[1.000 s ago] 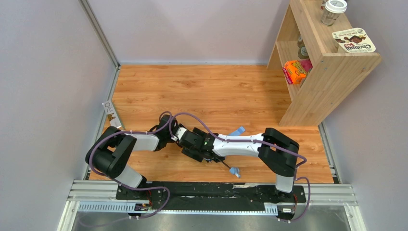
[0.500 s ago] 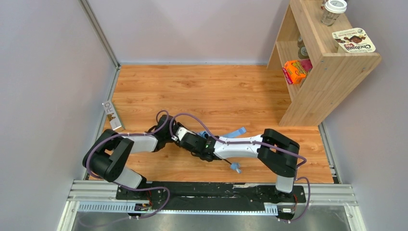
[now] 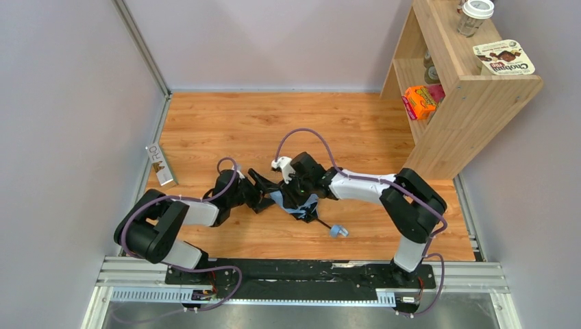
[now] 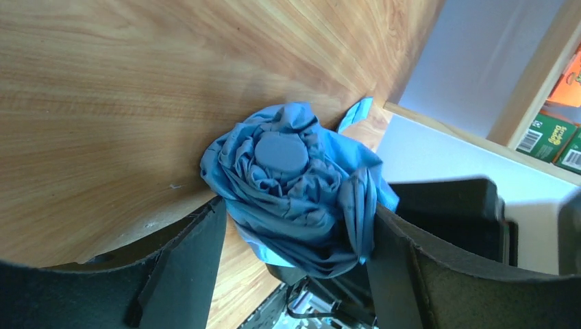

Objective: Put away the umbrella

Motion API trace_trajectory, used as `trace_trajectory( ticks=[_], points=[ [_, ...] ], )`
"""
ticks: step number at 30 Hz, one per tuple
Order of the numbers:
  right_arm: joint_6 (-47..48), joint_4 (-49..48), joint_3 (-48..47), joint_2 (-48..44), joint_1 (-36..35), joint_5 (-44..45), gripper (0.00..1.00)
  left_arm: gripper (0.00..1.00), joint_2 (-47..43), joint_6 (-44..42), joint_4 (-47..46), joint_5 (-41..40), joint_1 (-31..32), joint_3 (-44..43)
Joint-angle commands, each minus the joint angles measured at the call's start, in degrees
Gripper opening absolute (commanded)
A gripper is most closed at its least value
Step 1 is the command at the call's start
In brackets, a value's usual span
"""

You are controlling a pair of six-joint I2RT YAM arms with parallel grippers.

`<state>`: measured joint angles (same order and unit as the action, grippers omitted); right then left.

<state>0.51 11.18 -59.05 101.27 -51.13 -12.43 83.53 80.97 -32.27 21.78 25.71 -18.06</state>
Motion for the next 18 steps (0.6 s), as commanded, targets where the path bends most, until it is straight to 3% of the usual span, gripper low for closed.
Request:
trace_trajectory(
  ticks=[1,6,12,18],
  points=[
    [-6.6,-4.7,2.5,3.1,4.3,-21.8,0.0,0.78,0.0,-2.0,-7.4,1.0,0.0,1.5],
    [-12.2,-10.3,1.8,4.5,7.7,-31.5,0.0,0.78,2.2,-0.4,-3.4,-0.3,2.3,0.9],
    [-14.5,-13.8,0.4,4.4,8.6,-37.3,0.0,0.79,7.8,1.4,10.6,-0.5,3.2,-4.6],
    [-11.5,-11.5,-0.9,4.0,8.6,-40.6,0.0,0.79,10.1,1.2,8.5,-0.2,3.8,-7.3]
  ],
)
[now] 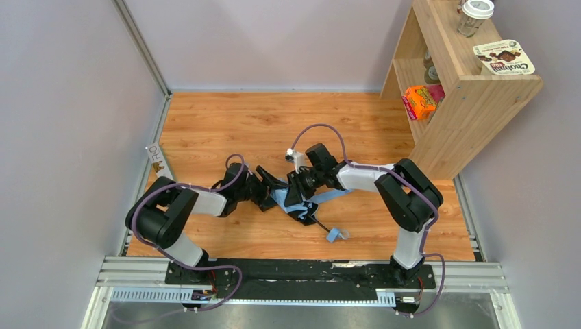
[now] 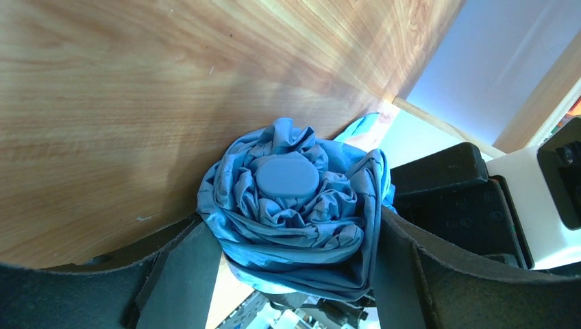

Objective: Put away the umbrella

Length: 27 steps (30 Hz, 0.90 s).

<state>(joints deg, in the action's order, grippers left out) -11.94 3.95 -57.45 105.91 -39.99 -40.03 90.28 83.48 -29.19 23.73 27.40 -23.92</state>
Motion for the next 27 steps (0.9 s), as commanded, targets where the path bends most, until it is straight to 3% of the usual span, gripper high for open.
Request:
trace_trajectory(
  ticks=[1,2,4,5,7,10,12,15,18,21,25,27],
  points=[
    [1.1,-4.3,-2.8,-0.4,-2.6,-13.7,0.0,0.78,3.5,-1.2,5.1,-2.0,2.4,-1.6],
    [1.5,-4.2,-3.0,-0.3,-2.7,-14.2,0.0,0.75,3.5,-1.0,3.5,-2.0,2.7,-1.4],
    [1.8,-4.1,-3.5,-0.4,-2.7,-13.5,0.0,0.58,3.3,-0.1,-0.7,-1.9,2.7,0.0],
    [2.2,-2.6,-3.6,-0.5,-2.7,-13.0,0.0,0.39,3.2,0.4,-4.2,-2.1,2.6,1.2],
    [3.6,-0.3,-4.2,-1.1,-2.8,-9.4,0.0,0.14,3.0,1.4,-5.5,-2.0,2.6,1.9],
    [5.9,5.1,-5.4,-2.4,-4.0,-0.3,0.09,0.0,3.0,1.2,-5.4,-1.4,2.7,1.8],
    [6.8,8.2,-5.9,-3.5,-5.6,6.4,0.2,0.0,2.9,1.9,-6.1,-1.7,2.7,2.1],
    [7.5,12.0,-5.8,-5.5,-9.2,18.7,0.54,0.0,2.3,2.8,-5.1,-2.5,2.7,2.7],
    [9.3,15.1,-5.6,-7.5,-14.7,28.5,0.77,0.0,1.4,3.7,-3.3,-3.0,2.7,2.5],
    [10.9,18.4,-7.1,-6.6,-20.2,39.4,0.85,0.0,0.9,3.9,0.9,-2.5,2.6,0.8],
    [11.2,22.2,-11.2,-1.2,-25.7,61.7,0.85,0.0,-0.4,3.9,6.0,-2.1,2.6,-0.9],
    [11.0,23.2,-12.8,1.3,-27.2,68.1,0.81,0.0,-0.9,3.8,8.6,-1.3,2.6,-1.8]
  ],
)
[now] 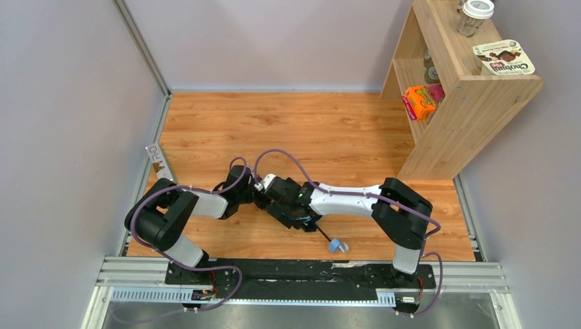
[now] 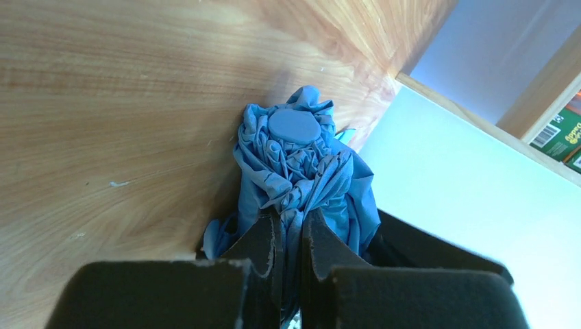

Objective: Put away the umbrella

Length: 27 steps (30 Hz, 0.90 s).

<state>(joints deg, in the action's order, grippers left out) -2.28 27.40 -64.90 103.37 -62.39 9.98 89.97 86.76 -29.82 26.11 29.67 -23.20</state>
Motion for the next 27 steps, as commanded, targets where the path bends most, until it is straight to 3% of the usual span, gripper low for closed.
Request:
trace_trajectory(
  ticks=[1,5,7,8,9,10,14,21,25,27],
  points=[
    [1.1,0.5,-5.8,4.7,-5.1,20.5,0.74,0.0,-0.8,0.5,10.1,-3.6,0.3,-2.8],
    [0.6,-1.8,-4.2,4.0,-4.9,20.1,0.25,0.0,-3.4,-0.6,11.2,-4.1,0.2,-2.7],
    [0.4,-3.2,-3.0,3.0,-3.9,16.5,0.08,0.0,-5.0,-2.4,11.2,-4.3,-0.1,-2.7],
    [0.8,-4.4,-1.8,1.9,-2.7,13.3,0.01,0.11,-6.5,-3.2,10.9,-4.3,-0.3,-2.6],
    [1.3,-6.5,-0.4,0.7,-1.7,10.4,0.0,0.18,-7.3,-5.2,10.7,-4.5,-1.0,-2.4],
    [1.5,-8.3,1.7,-0.9,-0.6,6.9,0.0,0.38,-9.6,-6.3,11.0,-5.3,-1.3,-2.1],
    [1.8,-15.1,8.9,-6.3,6.6,-12.2,0.0,0.7,-18.6,-11.9,12.1,-6.3,-4.8,0.3],
    [1.4,-20.2,13.9,-10.5,20.6,-46.9,0.0,0.74,-31.7,-25.9,21.3,-6.9,-8.4,-3.1],
    [-0.6,-22.6,14.0,-10.0,24.3,-53.2,0.0,0.74,-29.9,-23.1,20.7,-4.3,-8.4,-2.6],
    [-1.2,-23.7,13.4,-9.4,25.1,-54.8,0.0,0.75,-27.4,-18.8,14.2,-1.7,-8.4,-0.4]
  ],
)
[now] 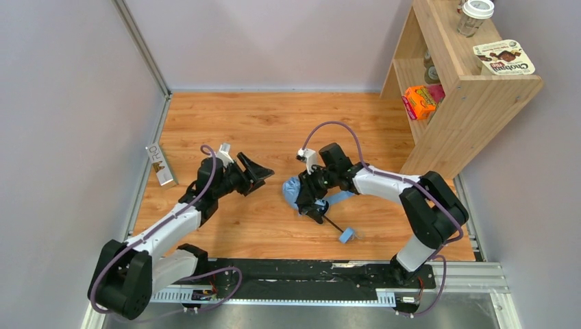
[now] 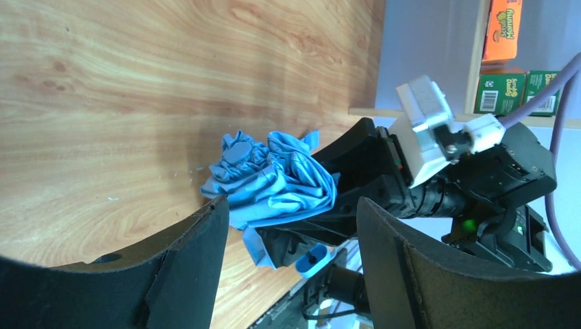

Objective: Put away the umbrella

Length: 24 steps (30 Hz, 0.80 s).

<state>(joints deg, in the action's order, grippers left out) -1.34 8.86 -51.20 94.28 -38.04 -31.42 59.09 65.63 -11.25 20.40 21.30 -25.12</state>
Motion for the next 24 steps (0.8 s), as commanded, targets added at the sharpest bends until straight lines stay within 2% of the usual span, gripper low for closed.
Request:
trace_trajectory(
  ticks=[1,4,9,13,16,17,21,24],
  points=[
    [-3.0,-6.0,-0.7,0.1,1.0,-13.6,0.0,0.75,4.6,5.8,-9.8,5.1,0.0,2.9],
    [-4.9,-8.3,-1.3,1.3,1.1,-14.4,0.0,0.75,11.0,10.8,-20.1,8.0,0.3,4.6],
    [-7.0,-10.5,-2.1,2.6,1.0,-13.5,0.0,0.75,18.4,16.7,-29.9,8.6,3.1,5.8],
    [-6.7,-9.6,-2.3,2.4,1.0,-11.3,0.0,0.76,20.3,18.4,-30.5,7.0,5.9,5.9],
    [-5.8,-7.0,-2.7,2.1,1.0,-6.5,0.0,0.76,17.8,19.7,-30.2,3.3,6.9,8.4],
    [-5.8,-6.3,-2.8,2.0,1.0,-4.7,0.0,0.76,15.3,19.7,-29.1,2.6,6.9,8.8],
    [-4.5,-3.6,-3.3,1.0,0.3,1.7,0.0,0.76,9.2,16.8,-14.4,0.7,7.1,6.6],
    [-3.8,-2.4,-4.2,0.7,-0.8,4.0,0.0,0.77,9.8,17.9,-14.7,2.1,7.0,4.6]
  ],
)
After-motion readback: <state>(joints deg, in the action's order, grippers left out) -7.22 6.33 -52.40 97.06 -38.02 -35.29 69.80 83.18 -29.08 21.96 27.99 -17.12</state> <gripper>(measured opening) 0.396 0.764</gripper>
